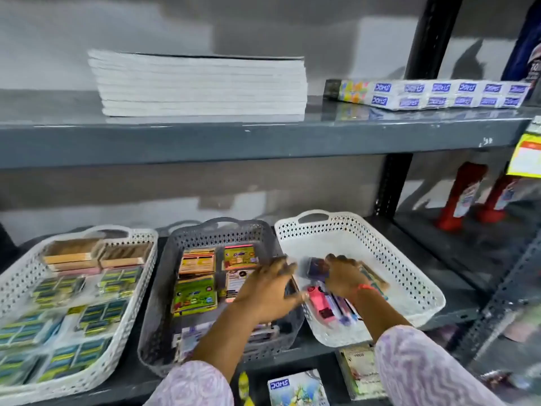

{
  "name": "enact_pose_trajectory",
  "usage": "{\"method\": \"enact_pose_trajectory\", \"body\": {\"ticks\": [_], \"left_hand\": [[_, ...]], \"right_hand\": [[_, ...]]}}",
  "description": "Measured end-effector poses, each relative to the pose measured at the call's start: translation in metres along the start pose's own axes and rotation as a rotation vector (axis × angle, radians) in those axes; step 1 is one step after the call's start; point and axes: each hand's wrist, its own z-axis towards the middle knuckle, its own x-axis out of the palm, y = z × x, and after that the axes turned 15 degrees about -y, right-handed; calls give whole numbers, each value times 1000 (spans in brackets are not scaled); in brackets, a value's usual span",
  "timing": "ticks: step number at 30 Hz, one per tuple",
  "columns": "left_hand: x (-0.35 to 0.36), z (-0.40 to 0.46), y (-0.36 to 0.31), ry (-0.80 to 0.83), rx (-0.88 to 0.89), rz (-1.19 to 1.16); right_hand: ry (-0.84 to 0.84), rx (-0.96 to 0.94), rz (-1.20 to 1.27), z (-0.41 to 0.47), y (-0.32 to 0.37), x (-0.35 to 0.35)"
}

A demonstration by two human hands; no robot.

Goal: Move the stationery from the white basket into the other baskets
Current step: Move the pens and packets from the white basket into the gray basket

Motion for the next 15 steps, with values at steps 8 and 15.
{"method": "enact_pose_trajectory", "body": {"ticks": [8, 15], "left_hand": [[23, 5, -2, 47, -58, -25], [25, 5, -2, 22, -18, 33]], "right_hand": [[153, 3, 15, 39, -11, 17], [192, 34, 51, 51, -11, 18]]}}
